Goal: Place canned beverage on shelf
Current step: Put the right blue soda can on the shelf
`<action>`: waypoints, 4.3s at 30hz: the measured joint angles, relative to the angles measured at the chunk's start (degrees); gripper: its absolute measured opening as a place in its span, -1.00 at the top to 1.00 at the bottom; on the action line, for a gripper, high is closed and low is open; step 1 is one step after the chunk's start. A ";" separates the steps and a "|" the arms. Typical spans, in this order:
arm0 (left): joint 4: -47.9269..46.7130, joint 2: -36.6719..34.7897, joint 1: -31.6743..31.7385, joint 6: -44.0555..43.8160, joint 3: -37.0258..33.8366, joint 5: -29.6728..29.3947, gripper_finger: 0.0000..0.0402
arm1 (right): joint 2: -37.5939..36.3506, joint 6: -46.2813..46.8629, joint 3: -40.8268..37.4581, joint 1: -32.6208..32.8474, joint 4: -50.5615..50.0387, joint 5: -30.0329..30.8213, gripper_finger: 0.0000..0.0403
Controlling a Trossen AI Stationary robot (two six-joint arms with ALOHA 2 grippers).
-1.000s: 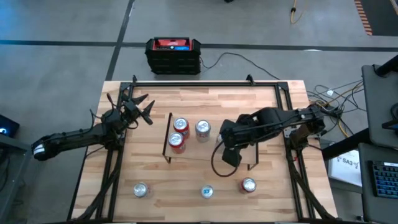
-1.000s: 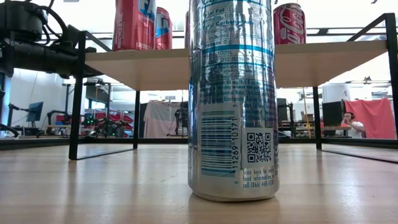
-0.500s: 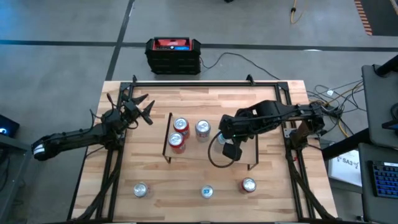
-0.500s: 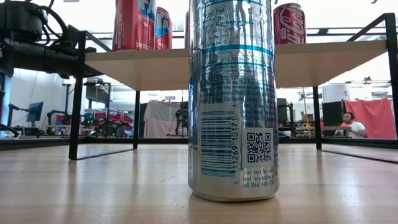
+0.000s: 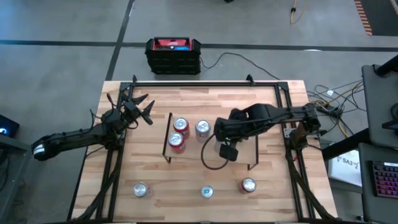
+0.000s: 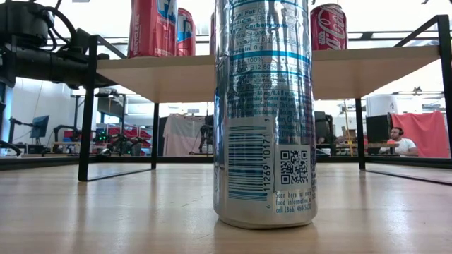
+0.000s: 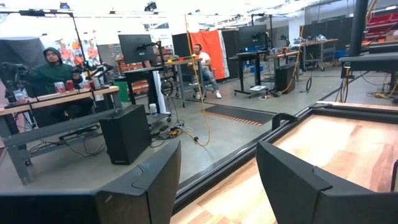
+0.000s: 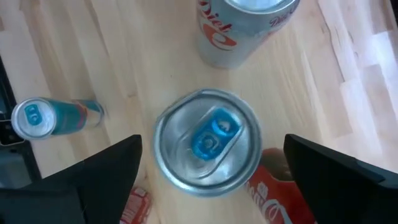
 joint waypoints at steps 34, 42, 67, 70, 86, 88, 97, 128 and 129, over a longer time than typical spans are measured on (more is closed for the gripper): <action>0.00 0.00 0.02 0.00 0.02 0.00 0.03 | 0.35 11.27 -1.40 -0.69 1.20 0.40 -0.16; 0.01 0.01 0.02 0.00 0.00 0.00 0.03 | 0.35 22.27 -1.40 -0.60 0.37 1.47 -0.30; 0.01 0.01 0.01 0.00 0.01 0.00 0.03 | 0.35 36.38 0.07 0.46 -0.85 7.91 -0.29; 0.00 0.01 0.01 0.00 0.01 -0.01 0.03 | 0.35 39.44 -0.06 0.44 -0.79 8.03 -0.29; 0.00 0.00 0.00 0.00 0.00 0.00 0.03 | -0.43 46.27 -0.28 0.44 -0.74 7.02 -0.29; 0.01 0.01 0.02 0.00 0.01 -0.01 0.03 | -0.68 47.23 -0.28 0.44 -0.76 6.58 -0.29; 0.01 0.01 0.02 0.00 0.01 0.00 0.03 | -0.79 47.64 -1.73 0.44 -0.67 5.52 -0.29; 0.00 0.00 0.01 0.00 0.01 -0.01 0.03 | -0.85 40.96 -4.33 0.70 -0.79 6.00 -0.97; 0.00 0.02 0.00 0.00 0.02 0.00 0.03 | -0.85 39.79 -4.33 0.70 -0.78 5.99 -0.98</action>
